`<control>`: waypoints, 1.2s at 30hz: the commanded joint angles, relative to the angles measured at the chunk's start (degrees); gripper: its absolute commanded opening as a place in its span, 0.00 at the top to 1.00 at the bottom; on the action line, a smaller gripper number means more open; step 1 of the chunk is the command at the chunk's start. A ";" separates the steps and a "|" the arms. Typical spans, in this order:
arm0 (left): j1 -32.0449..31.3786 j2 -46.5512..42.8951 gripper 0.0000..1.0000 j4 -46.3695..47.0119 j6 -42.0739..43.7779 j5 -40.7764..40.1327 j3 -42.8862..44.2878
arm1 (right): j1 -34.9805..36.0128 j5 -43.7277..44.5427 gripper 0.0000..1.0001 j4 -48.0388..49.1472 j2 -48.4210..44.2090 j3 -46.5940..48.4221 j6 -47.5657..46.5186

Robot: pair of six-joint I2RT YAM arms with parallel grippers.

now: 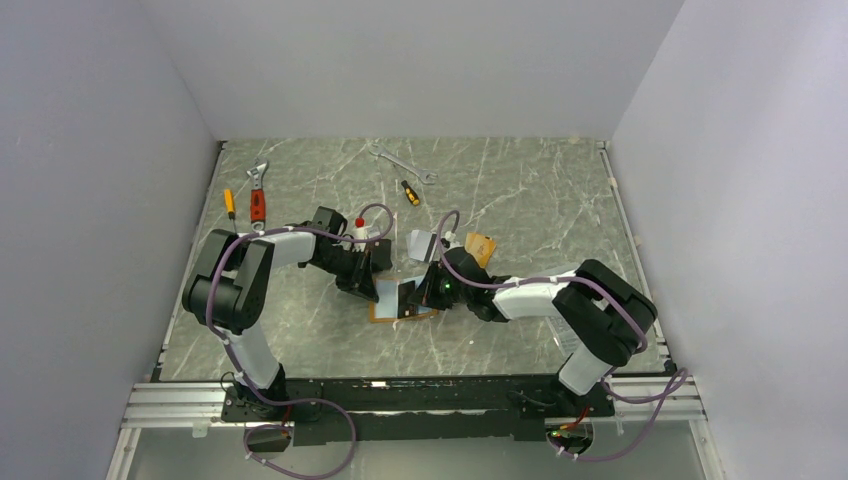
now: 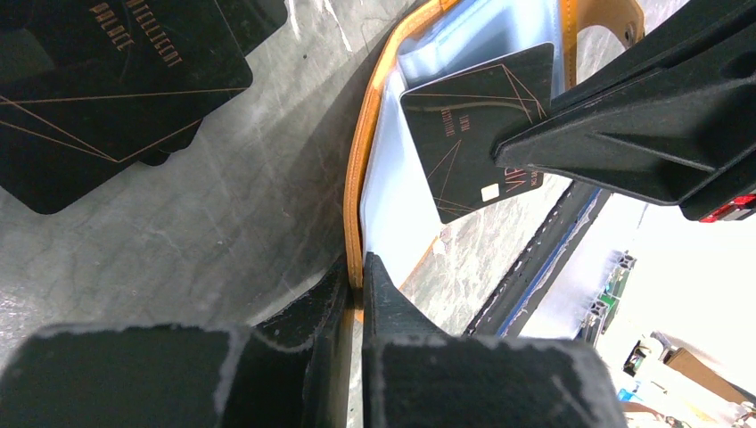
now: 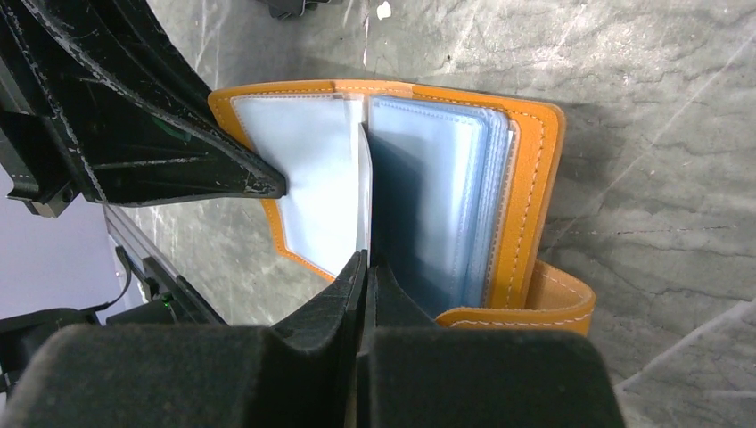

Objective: Put the credit cards into the card holder
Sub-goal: Insert the credit card into the card holder.

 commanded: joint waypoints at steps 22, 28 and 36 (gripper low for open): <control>-0.50 -0.88 0.86 -0.45 1.14 0.41 0.95 | -0.02 -0.05 1.00 0.31 8.43 2.06 -1.70; -0.94 -0.88 0.85 -0.63 1.20 -0.70 0.99 | -0.09 -2.26 1.00 0.65 9.95 2.16 -1.67; -1.31 -1.15 0.84 -0.56 1.10 -1.34 1.02 | -0.64 -3.60 1.00 -3.24 6.57 -1.12 -3.08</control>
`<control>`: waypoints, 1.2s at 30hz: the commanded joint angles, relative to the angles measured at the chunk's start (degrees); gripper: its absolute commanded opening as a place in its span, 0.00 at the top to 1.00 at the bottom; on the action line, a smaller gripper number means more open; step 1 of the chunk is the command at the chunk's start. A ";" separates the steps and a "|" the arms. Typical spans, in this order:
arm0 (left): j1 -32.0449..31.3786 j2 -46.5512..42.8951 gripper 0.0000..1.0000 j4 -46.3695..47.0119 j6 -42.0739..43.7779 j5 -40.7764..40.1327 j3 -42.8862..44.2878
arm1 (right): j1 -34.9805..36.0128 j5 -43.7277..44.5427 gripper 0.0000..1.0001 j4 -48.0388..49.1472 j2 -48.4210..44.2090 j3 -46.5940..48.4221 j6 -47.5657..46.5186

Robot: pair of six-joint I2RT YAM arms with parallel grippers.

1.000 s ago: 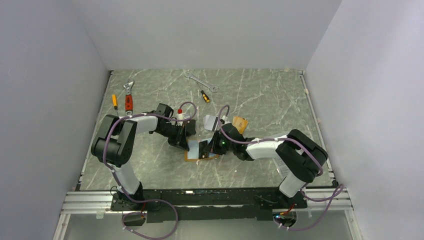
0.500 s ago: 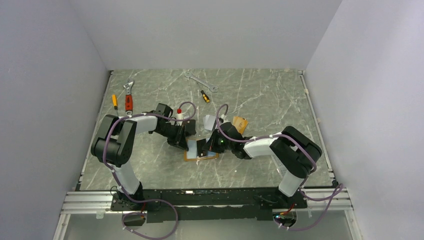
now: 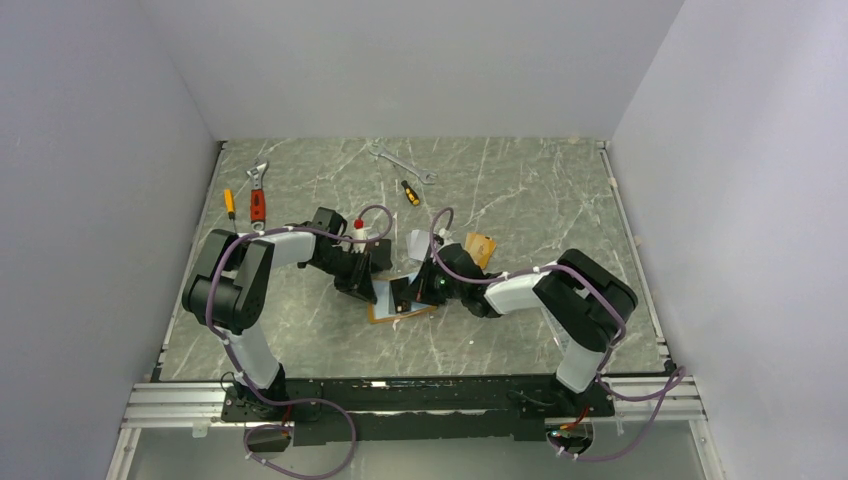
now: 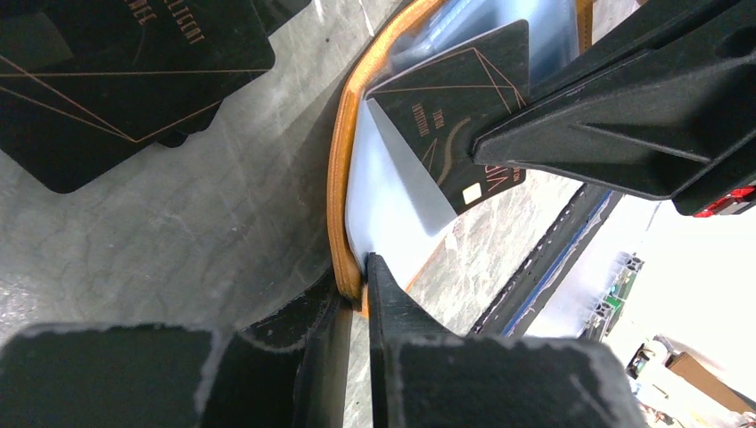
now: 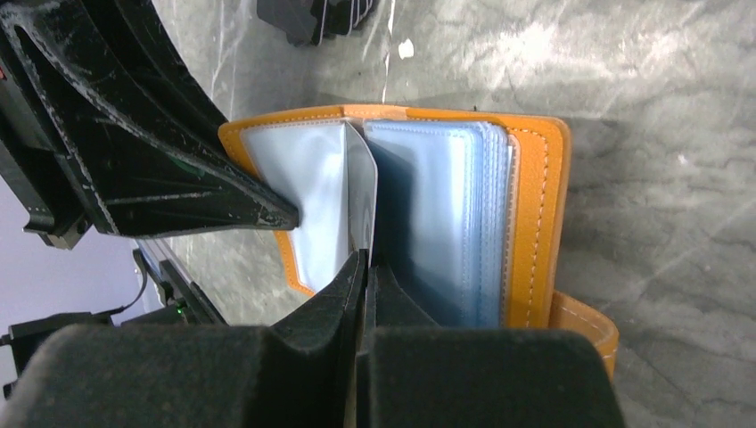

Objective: Put the credit cards into the card holder
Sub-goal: Insert the credit card into the card holder.

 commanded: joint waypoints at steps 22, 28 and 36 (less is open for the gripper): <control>-1.84 -1.30 0.81 0.14 1.44 0.55 1.58 | -0.93 -9.04 1.00 -8.33 5.76 -0.94 -6.16; -1.75 0.40 0.70 -0.62 1.63 5.18 3.09 | -0.58 -9.71 0.96 -11.29 5.68 1.85 -8.50; -1.02 -1.22 0.69 1.43 1.62 8.00 1.64 | 2.22 -1.68 0.50 -17.82 0.97 3.25 -10.36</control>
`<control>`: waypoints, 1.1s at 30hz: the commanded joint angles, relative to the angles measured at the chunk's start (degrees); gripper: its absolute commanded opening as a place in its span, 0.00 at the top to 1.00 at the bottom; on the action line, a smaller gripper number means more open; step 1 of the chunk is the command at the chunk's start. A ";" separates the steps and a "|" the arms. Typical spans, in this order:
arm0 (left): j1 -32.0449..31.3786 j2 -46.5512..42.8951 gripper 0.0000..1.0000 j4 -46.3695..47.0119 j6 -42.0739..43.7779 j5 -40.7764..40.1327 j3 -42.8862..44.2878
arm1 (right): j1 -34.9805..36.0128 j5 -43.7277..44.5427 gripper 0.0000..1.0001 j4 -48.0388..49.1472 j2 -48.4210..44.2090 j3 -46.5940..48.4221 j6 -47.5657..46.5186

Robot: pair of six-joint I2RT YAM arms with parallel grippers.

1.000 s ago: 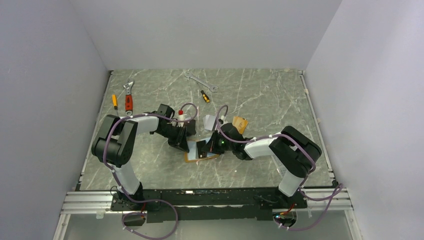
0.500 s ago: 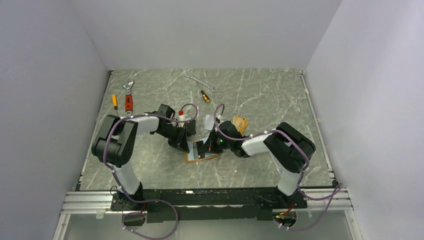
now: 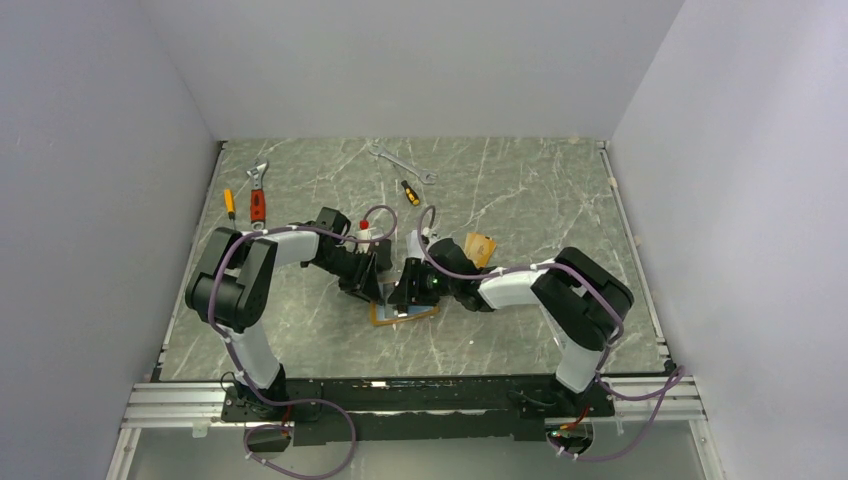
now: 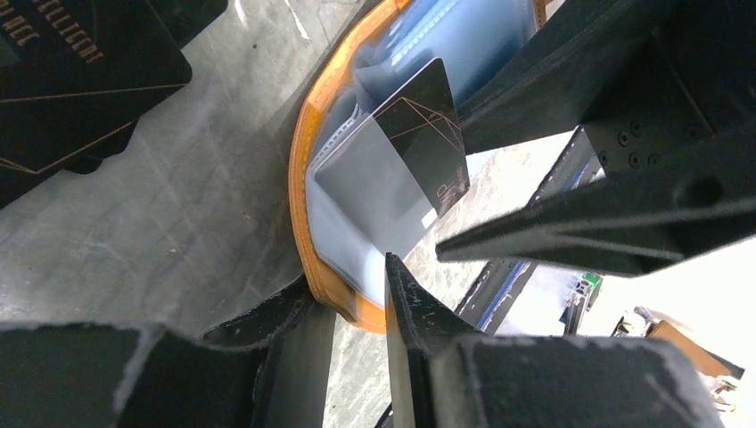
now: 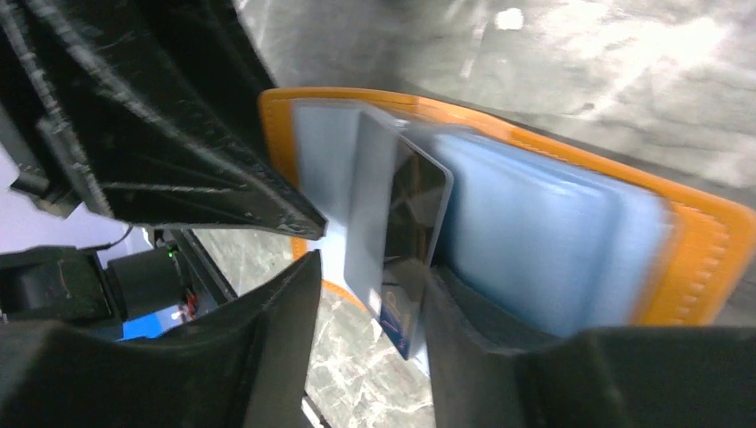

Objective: Put the credit cards into the card holder
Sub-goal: Insert the credit card into the card holder.

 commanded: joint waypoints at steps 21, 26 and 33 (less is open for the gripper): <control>2.01 -1.92 0.75 3.77 1.23 4.55 -0.31 | 9.73 17.91 0.31 -26.70 -0.41 8.02 -8.99; 1.33 -1.59 0.77 3.69 1.22 3.33 0.22 | 10.52 16.19 0.29 -27.47 0.66 10.60 -11.45; 2.04 -1.81 0.99 2.33 3.93 2.62 0.24 | 8.36 15.08 0.32 -27.47 -4.41 8.27 -10.93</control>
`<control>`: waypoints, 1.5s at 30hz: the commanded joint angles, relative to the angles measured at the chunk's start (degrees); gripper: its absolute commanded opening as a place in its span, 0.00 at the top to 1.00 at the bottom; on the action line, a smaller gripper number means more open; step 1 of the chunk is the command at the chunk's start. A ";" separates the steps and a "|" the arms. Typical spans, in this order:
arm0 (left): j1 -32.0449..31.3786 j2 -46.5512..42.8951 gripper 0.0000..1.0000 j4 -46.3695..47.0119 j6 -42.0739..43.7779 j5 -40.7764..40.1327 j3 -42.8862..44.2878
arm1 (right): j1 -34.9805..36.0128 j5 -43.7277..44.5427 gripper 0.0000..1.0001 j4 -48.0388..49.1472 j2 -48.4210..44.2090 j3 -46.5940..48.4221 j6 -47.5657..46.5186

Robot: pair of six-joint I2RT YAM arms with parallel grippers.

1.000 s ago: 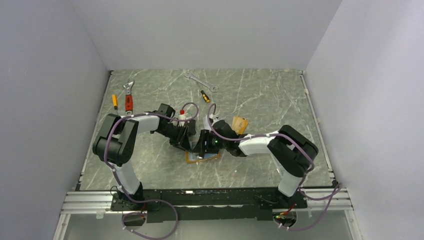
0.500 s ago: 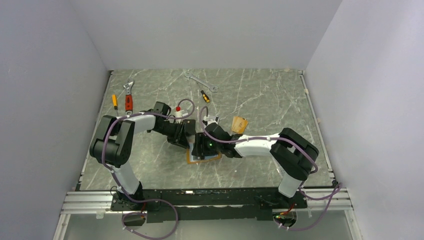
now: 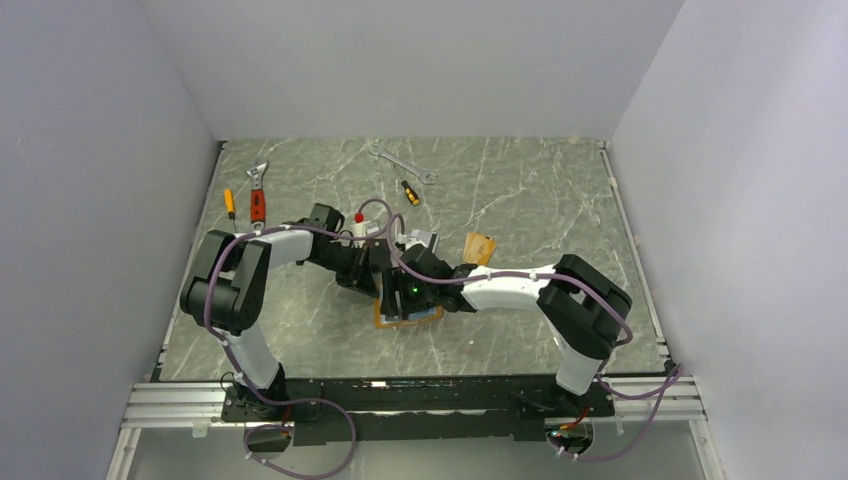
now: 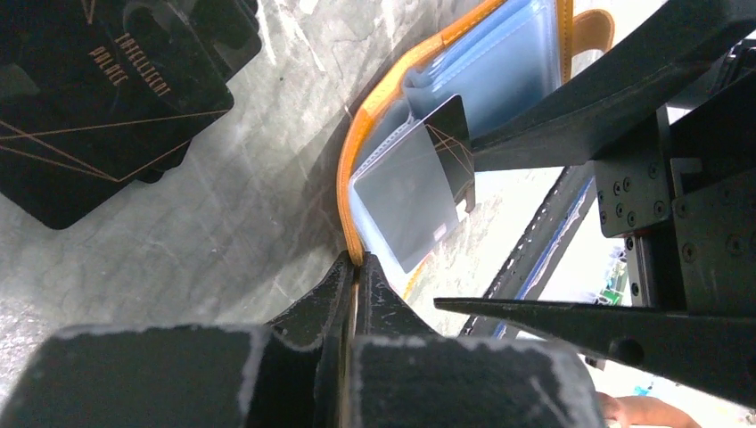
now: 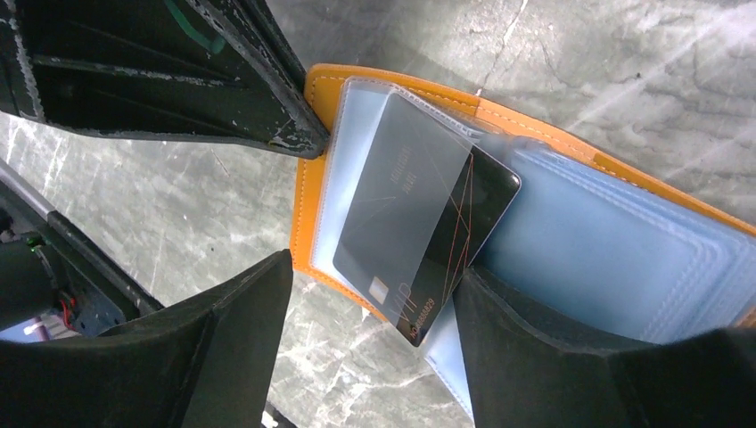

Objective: Put the credit cards into the card holder
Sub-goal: Insert the credit card into the card holder.

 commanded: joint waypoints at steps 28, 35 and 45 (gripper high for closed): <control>-1.46 0.92 0.99 -0.69 3.15 0.90 2.07 | -6.70 -10.12 0.51 8.52 -1.57 -5.24 3.09; -1.70 0.60 0.98 -0.95 3.24 1.10 2.13 | -5.51 -10.01 0.49 7.76 0.21 -2.59 2.22; -1.96 0.85 0.92 -3.08 4.73 0.03 3.79 | -4.49 -11.22 0.52 8.62 -1.94 -1.77 1.44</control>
